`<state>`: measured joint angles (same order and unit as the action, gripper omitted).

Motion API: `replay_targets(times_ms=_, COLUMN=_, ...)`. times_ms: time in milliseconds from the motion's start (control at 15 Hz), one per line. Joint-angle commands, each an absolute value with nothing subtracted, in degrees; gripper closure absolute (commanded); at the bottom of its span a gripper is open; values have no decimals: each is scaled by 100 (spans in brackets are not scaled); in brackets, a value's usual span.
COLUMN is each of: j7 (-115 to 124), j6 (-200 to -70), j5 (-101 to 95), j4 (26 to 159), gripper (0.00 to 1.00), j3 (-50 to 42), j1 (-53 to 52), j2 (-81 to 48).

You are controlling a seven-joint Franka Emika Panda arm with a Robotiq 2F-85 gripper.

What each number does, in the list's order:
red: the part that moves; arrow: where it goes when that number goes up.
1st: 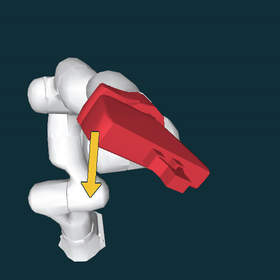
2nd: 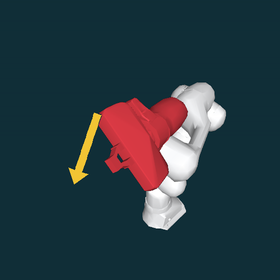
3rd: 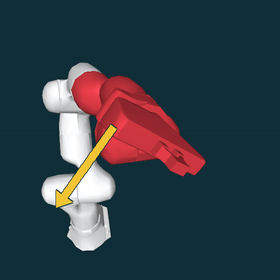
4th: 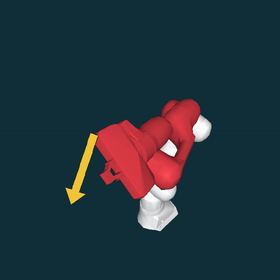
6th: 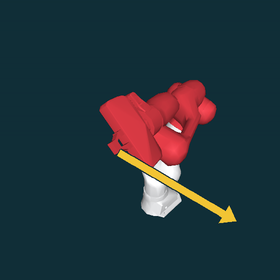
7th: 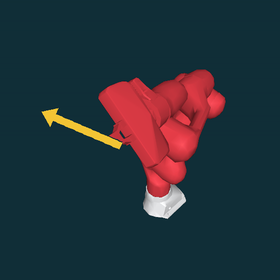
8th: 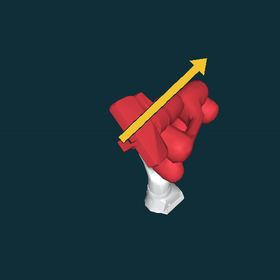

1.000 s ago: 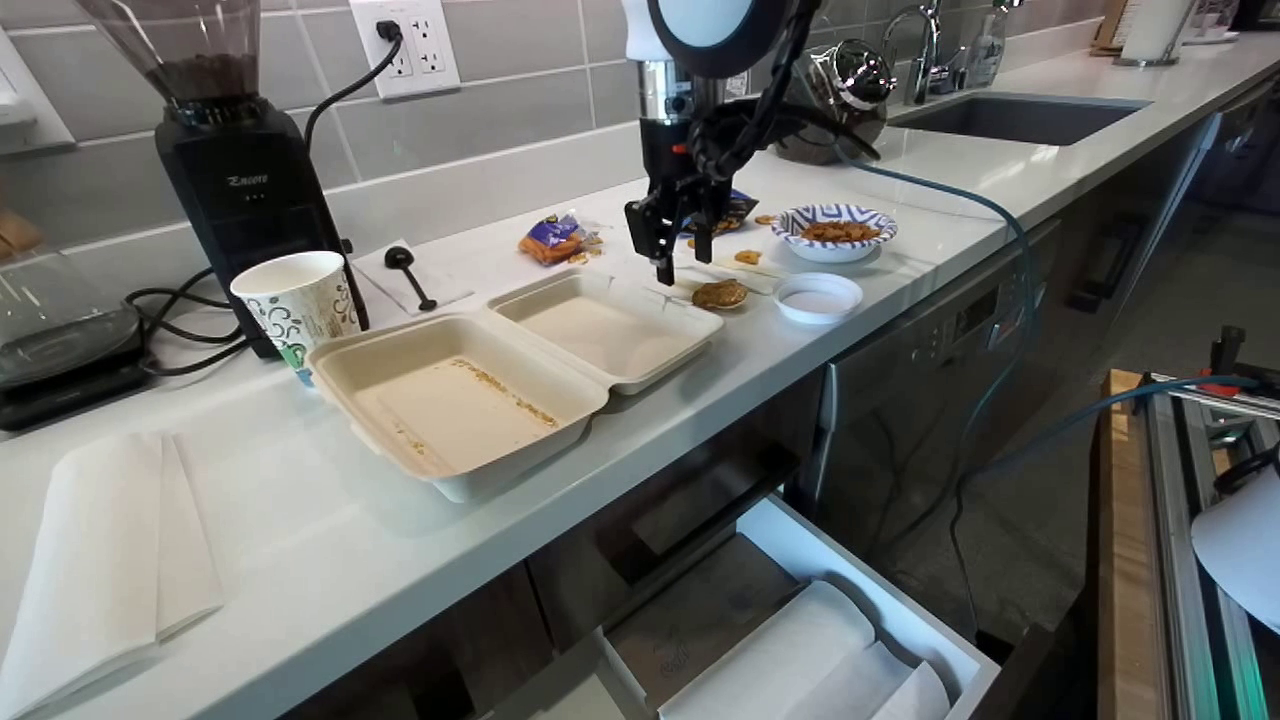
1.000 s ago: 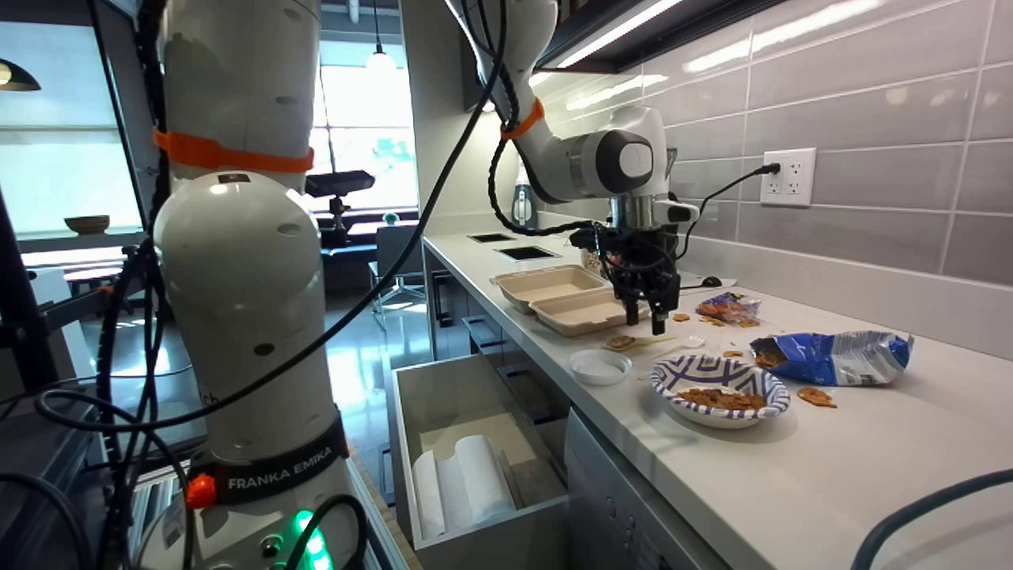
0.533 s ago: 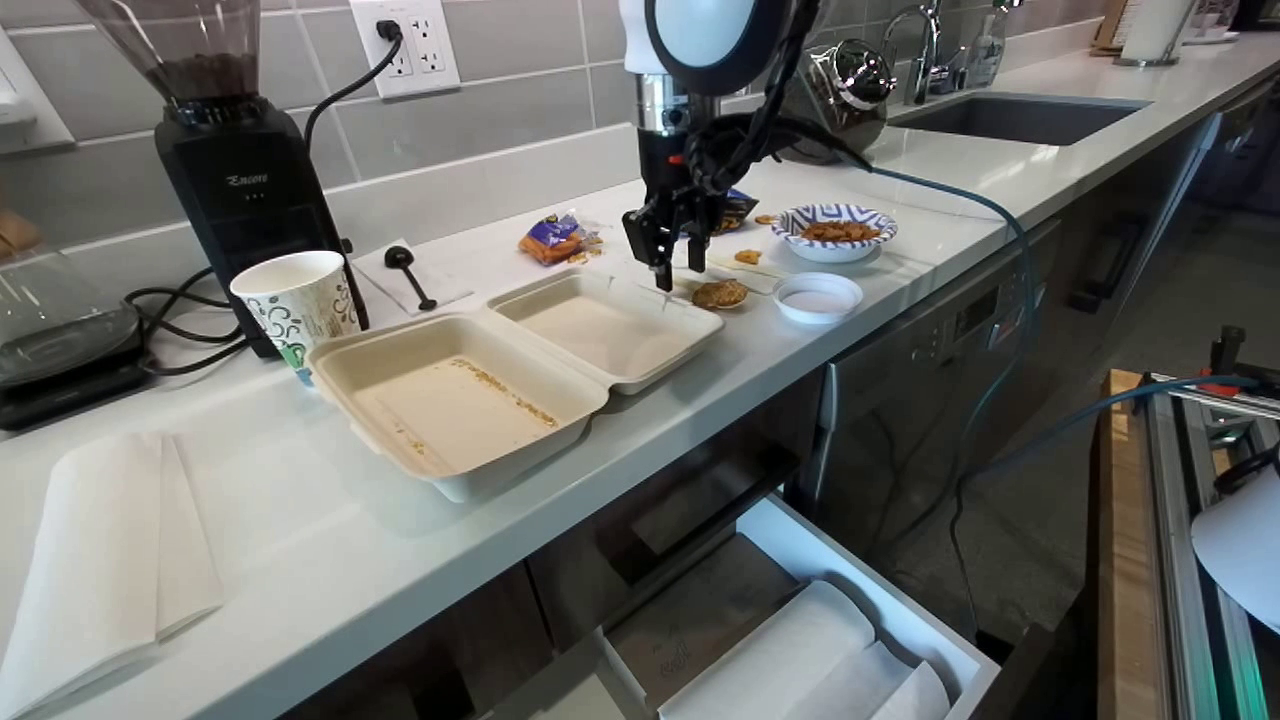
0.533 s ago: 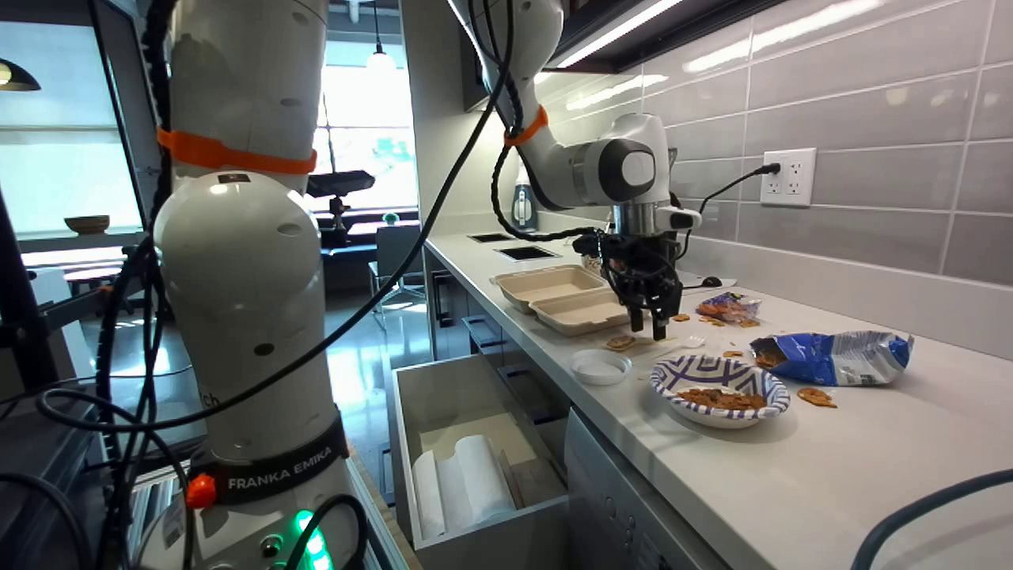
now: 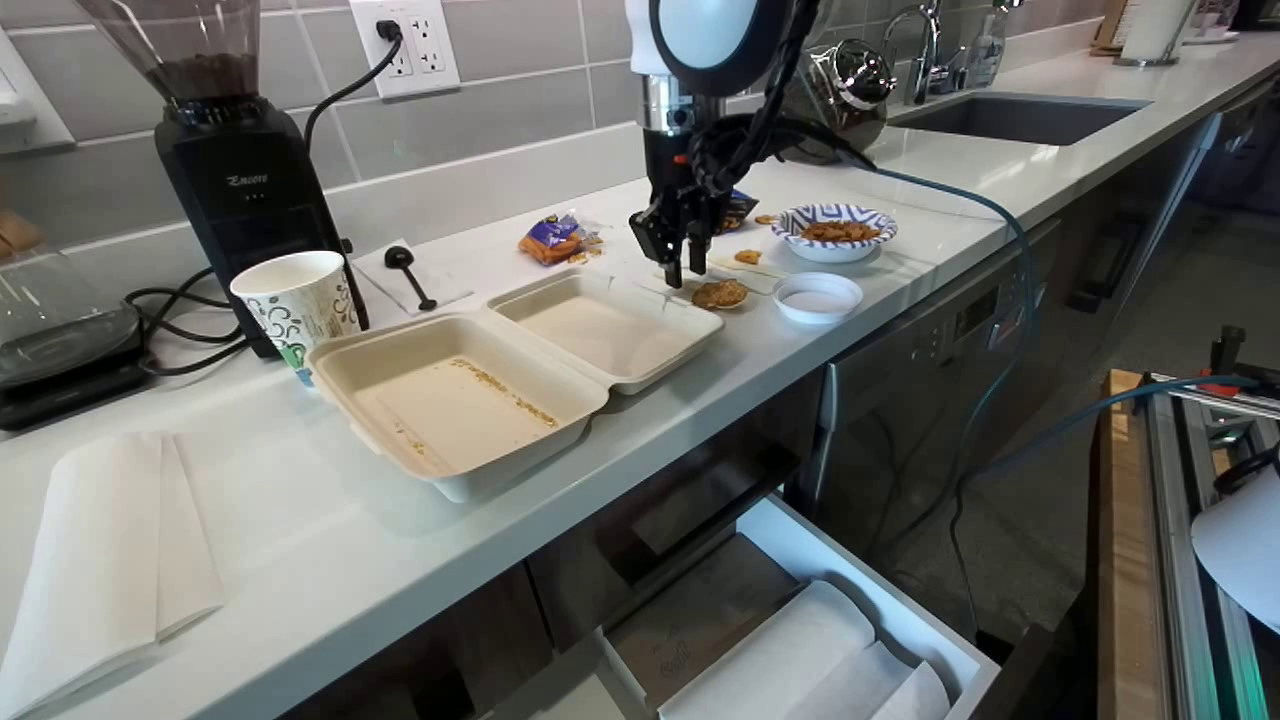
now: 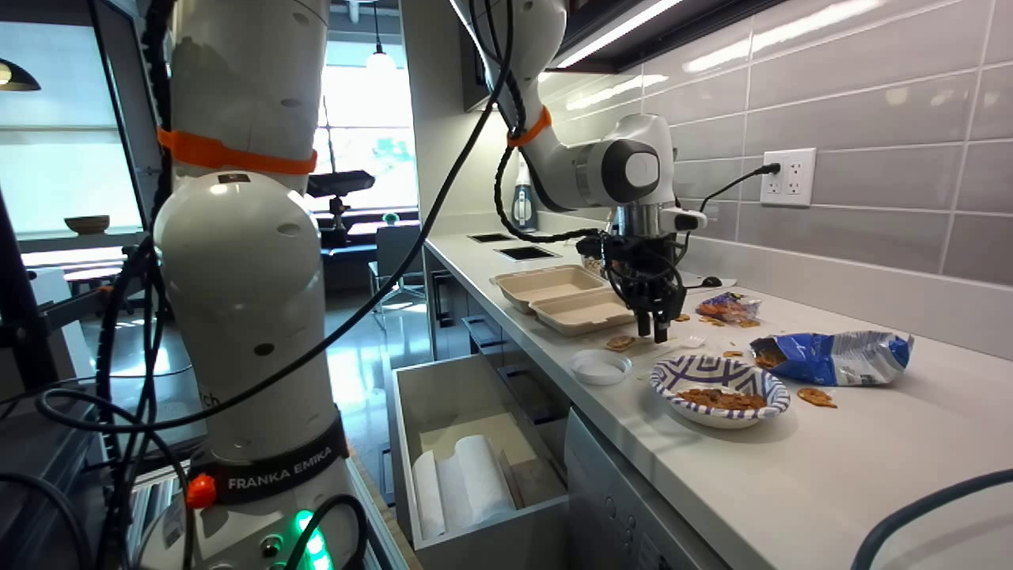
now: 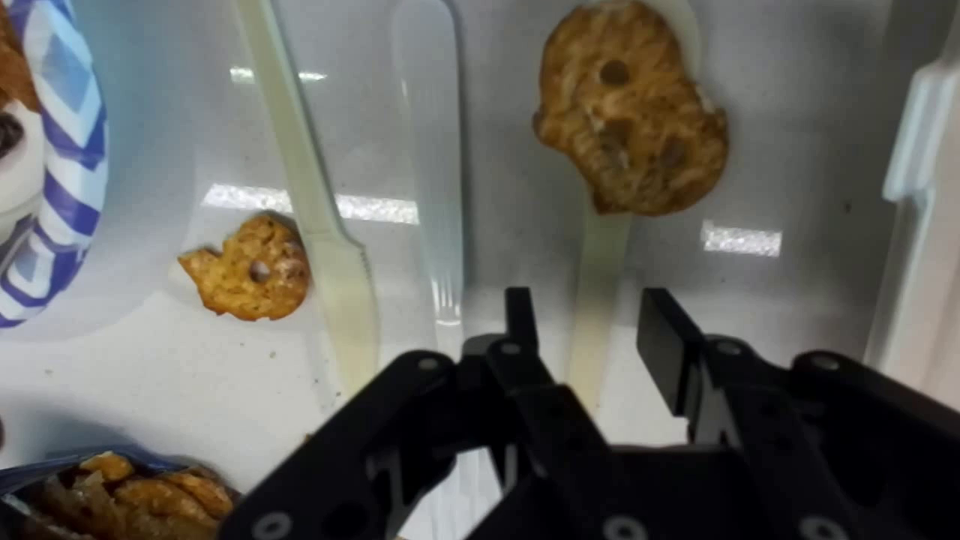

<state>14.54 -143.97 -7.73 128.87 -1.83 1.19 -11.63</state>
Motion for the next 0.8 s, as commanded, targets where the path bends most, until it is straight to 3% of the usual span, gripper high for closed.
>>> replay_targets(times_ms=0, j7=1451, j6=-14485, j5=-656, j4=12869, gripper=60, j3=-269, j1=78, j2=-1228)
replay_targets(times_ms=733, j7=1322, j6=-14434, j5=-579, j4=12874, gripper=67, j3=-300, j1=108, j2=-1241)
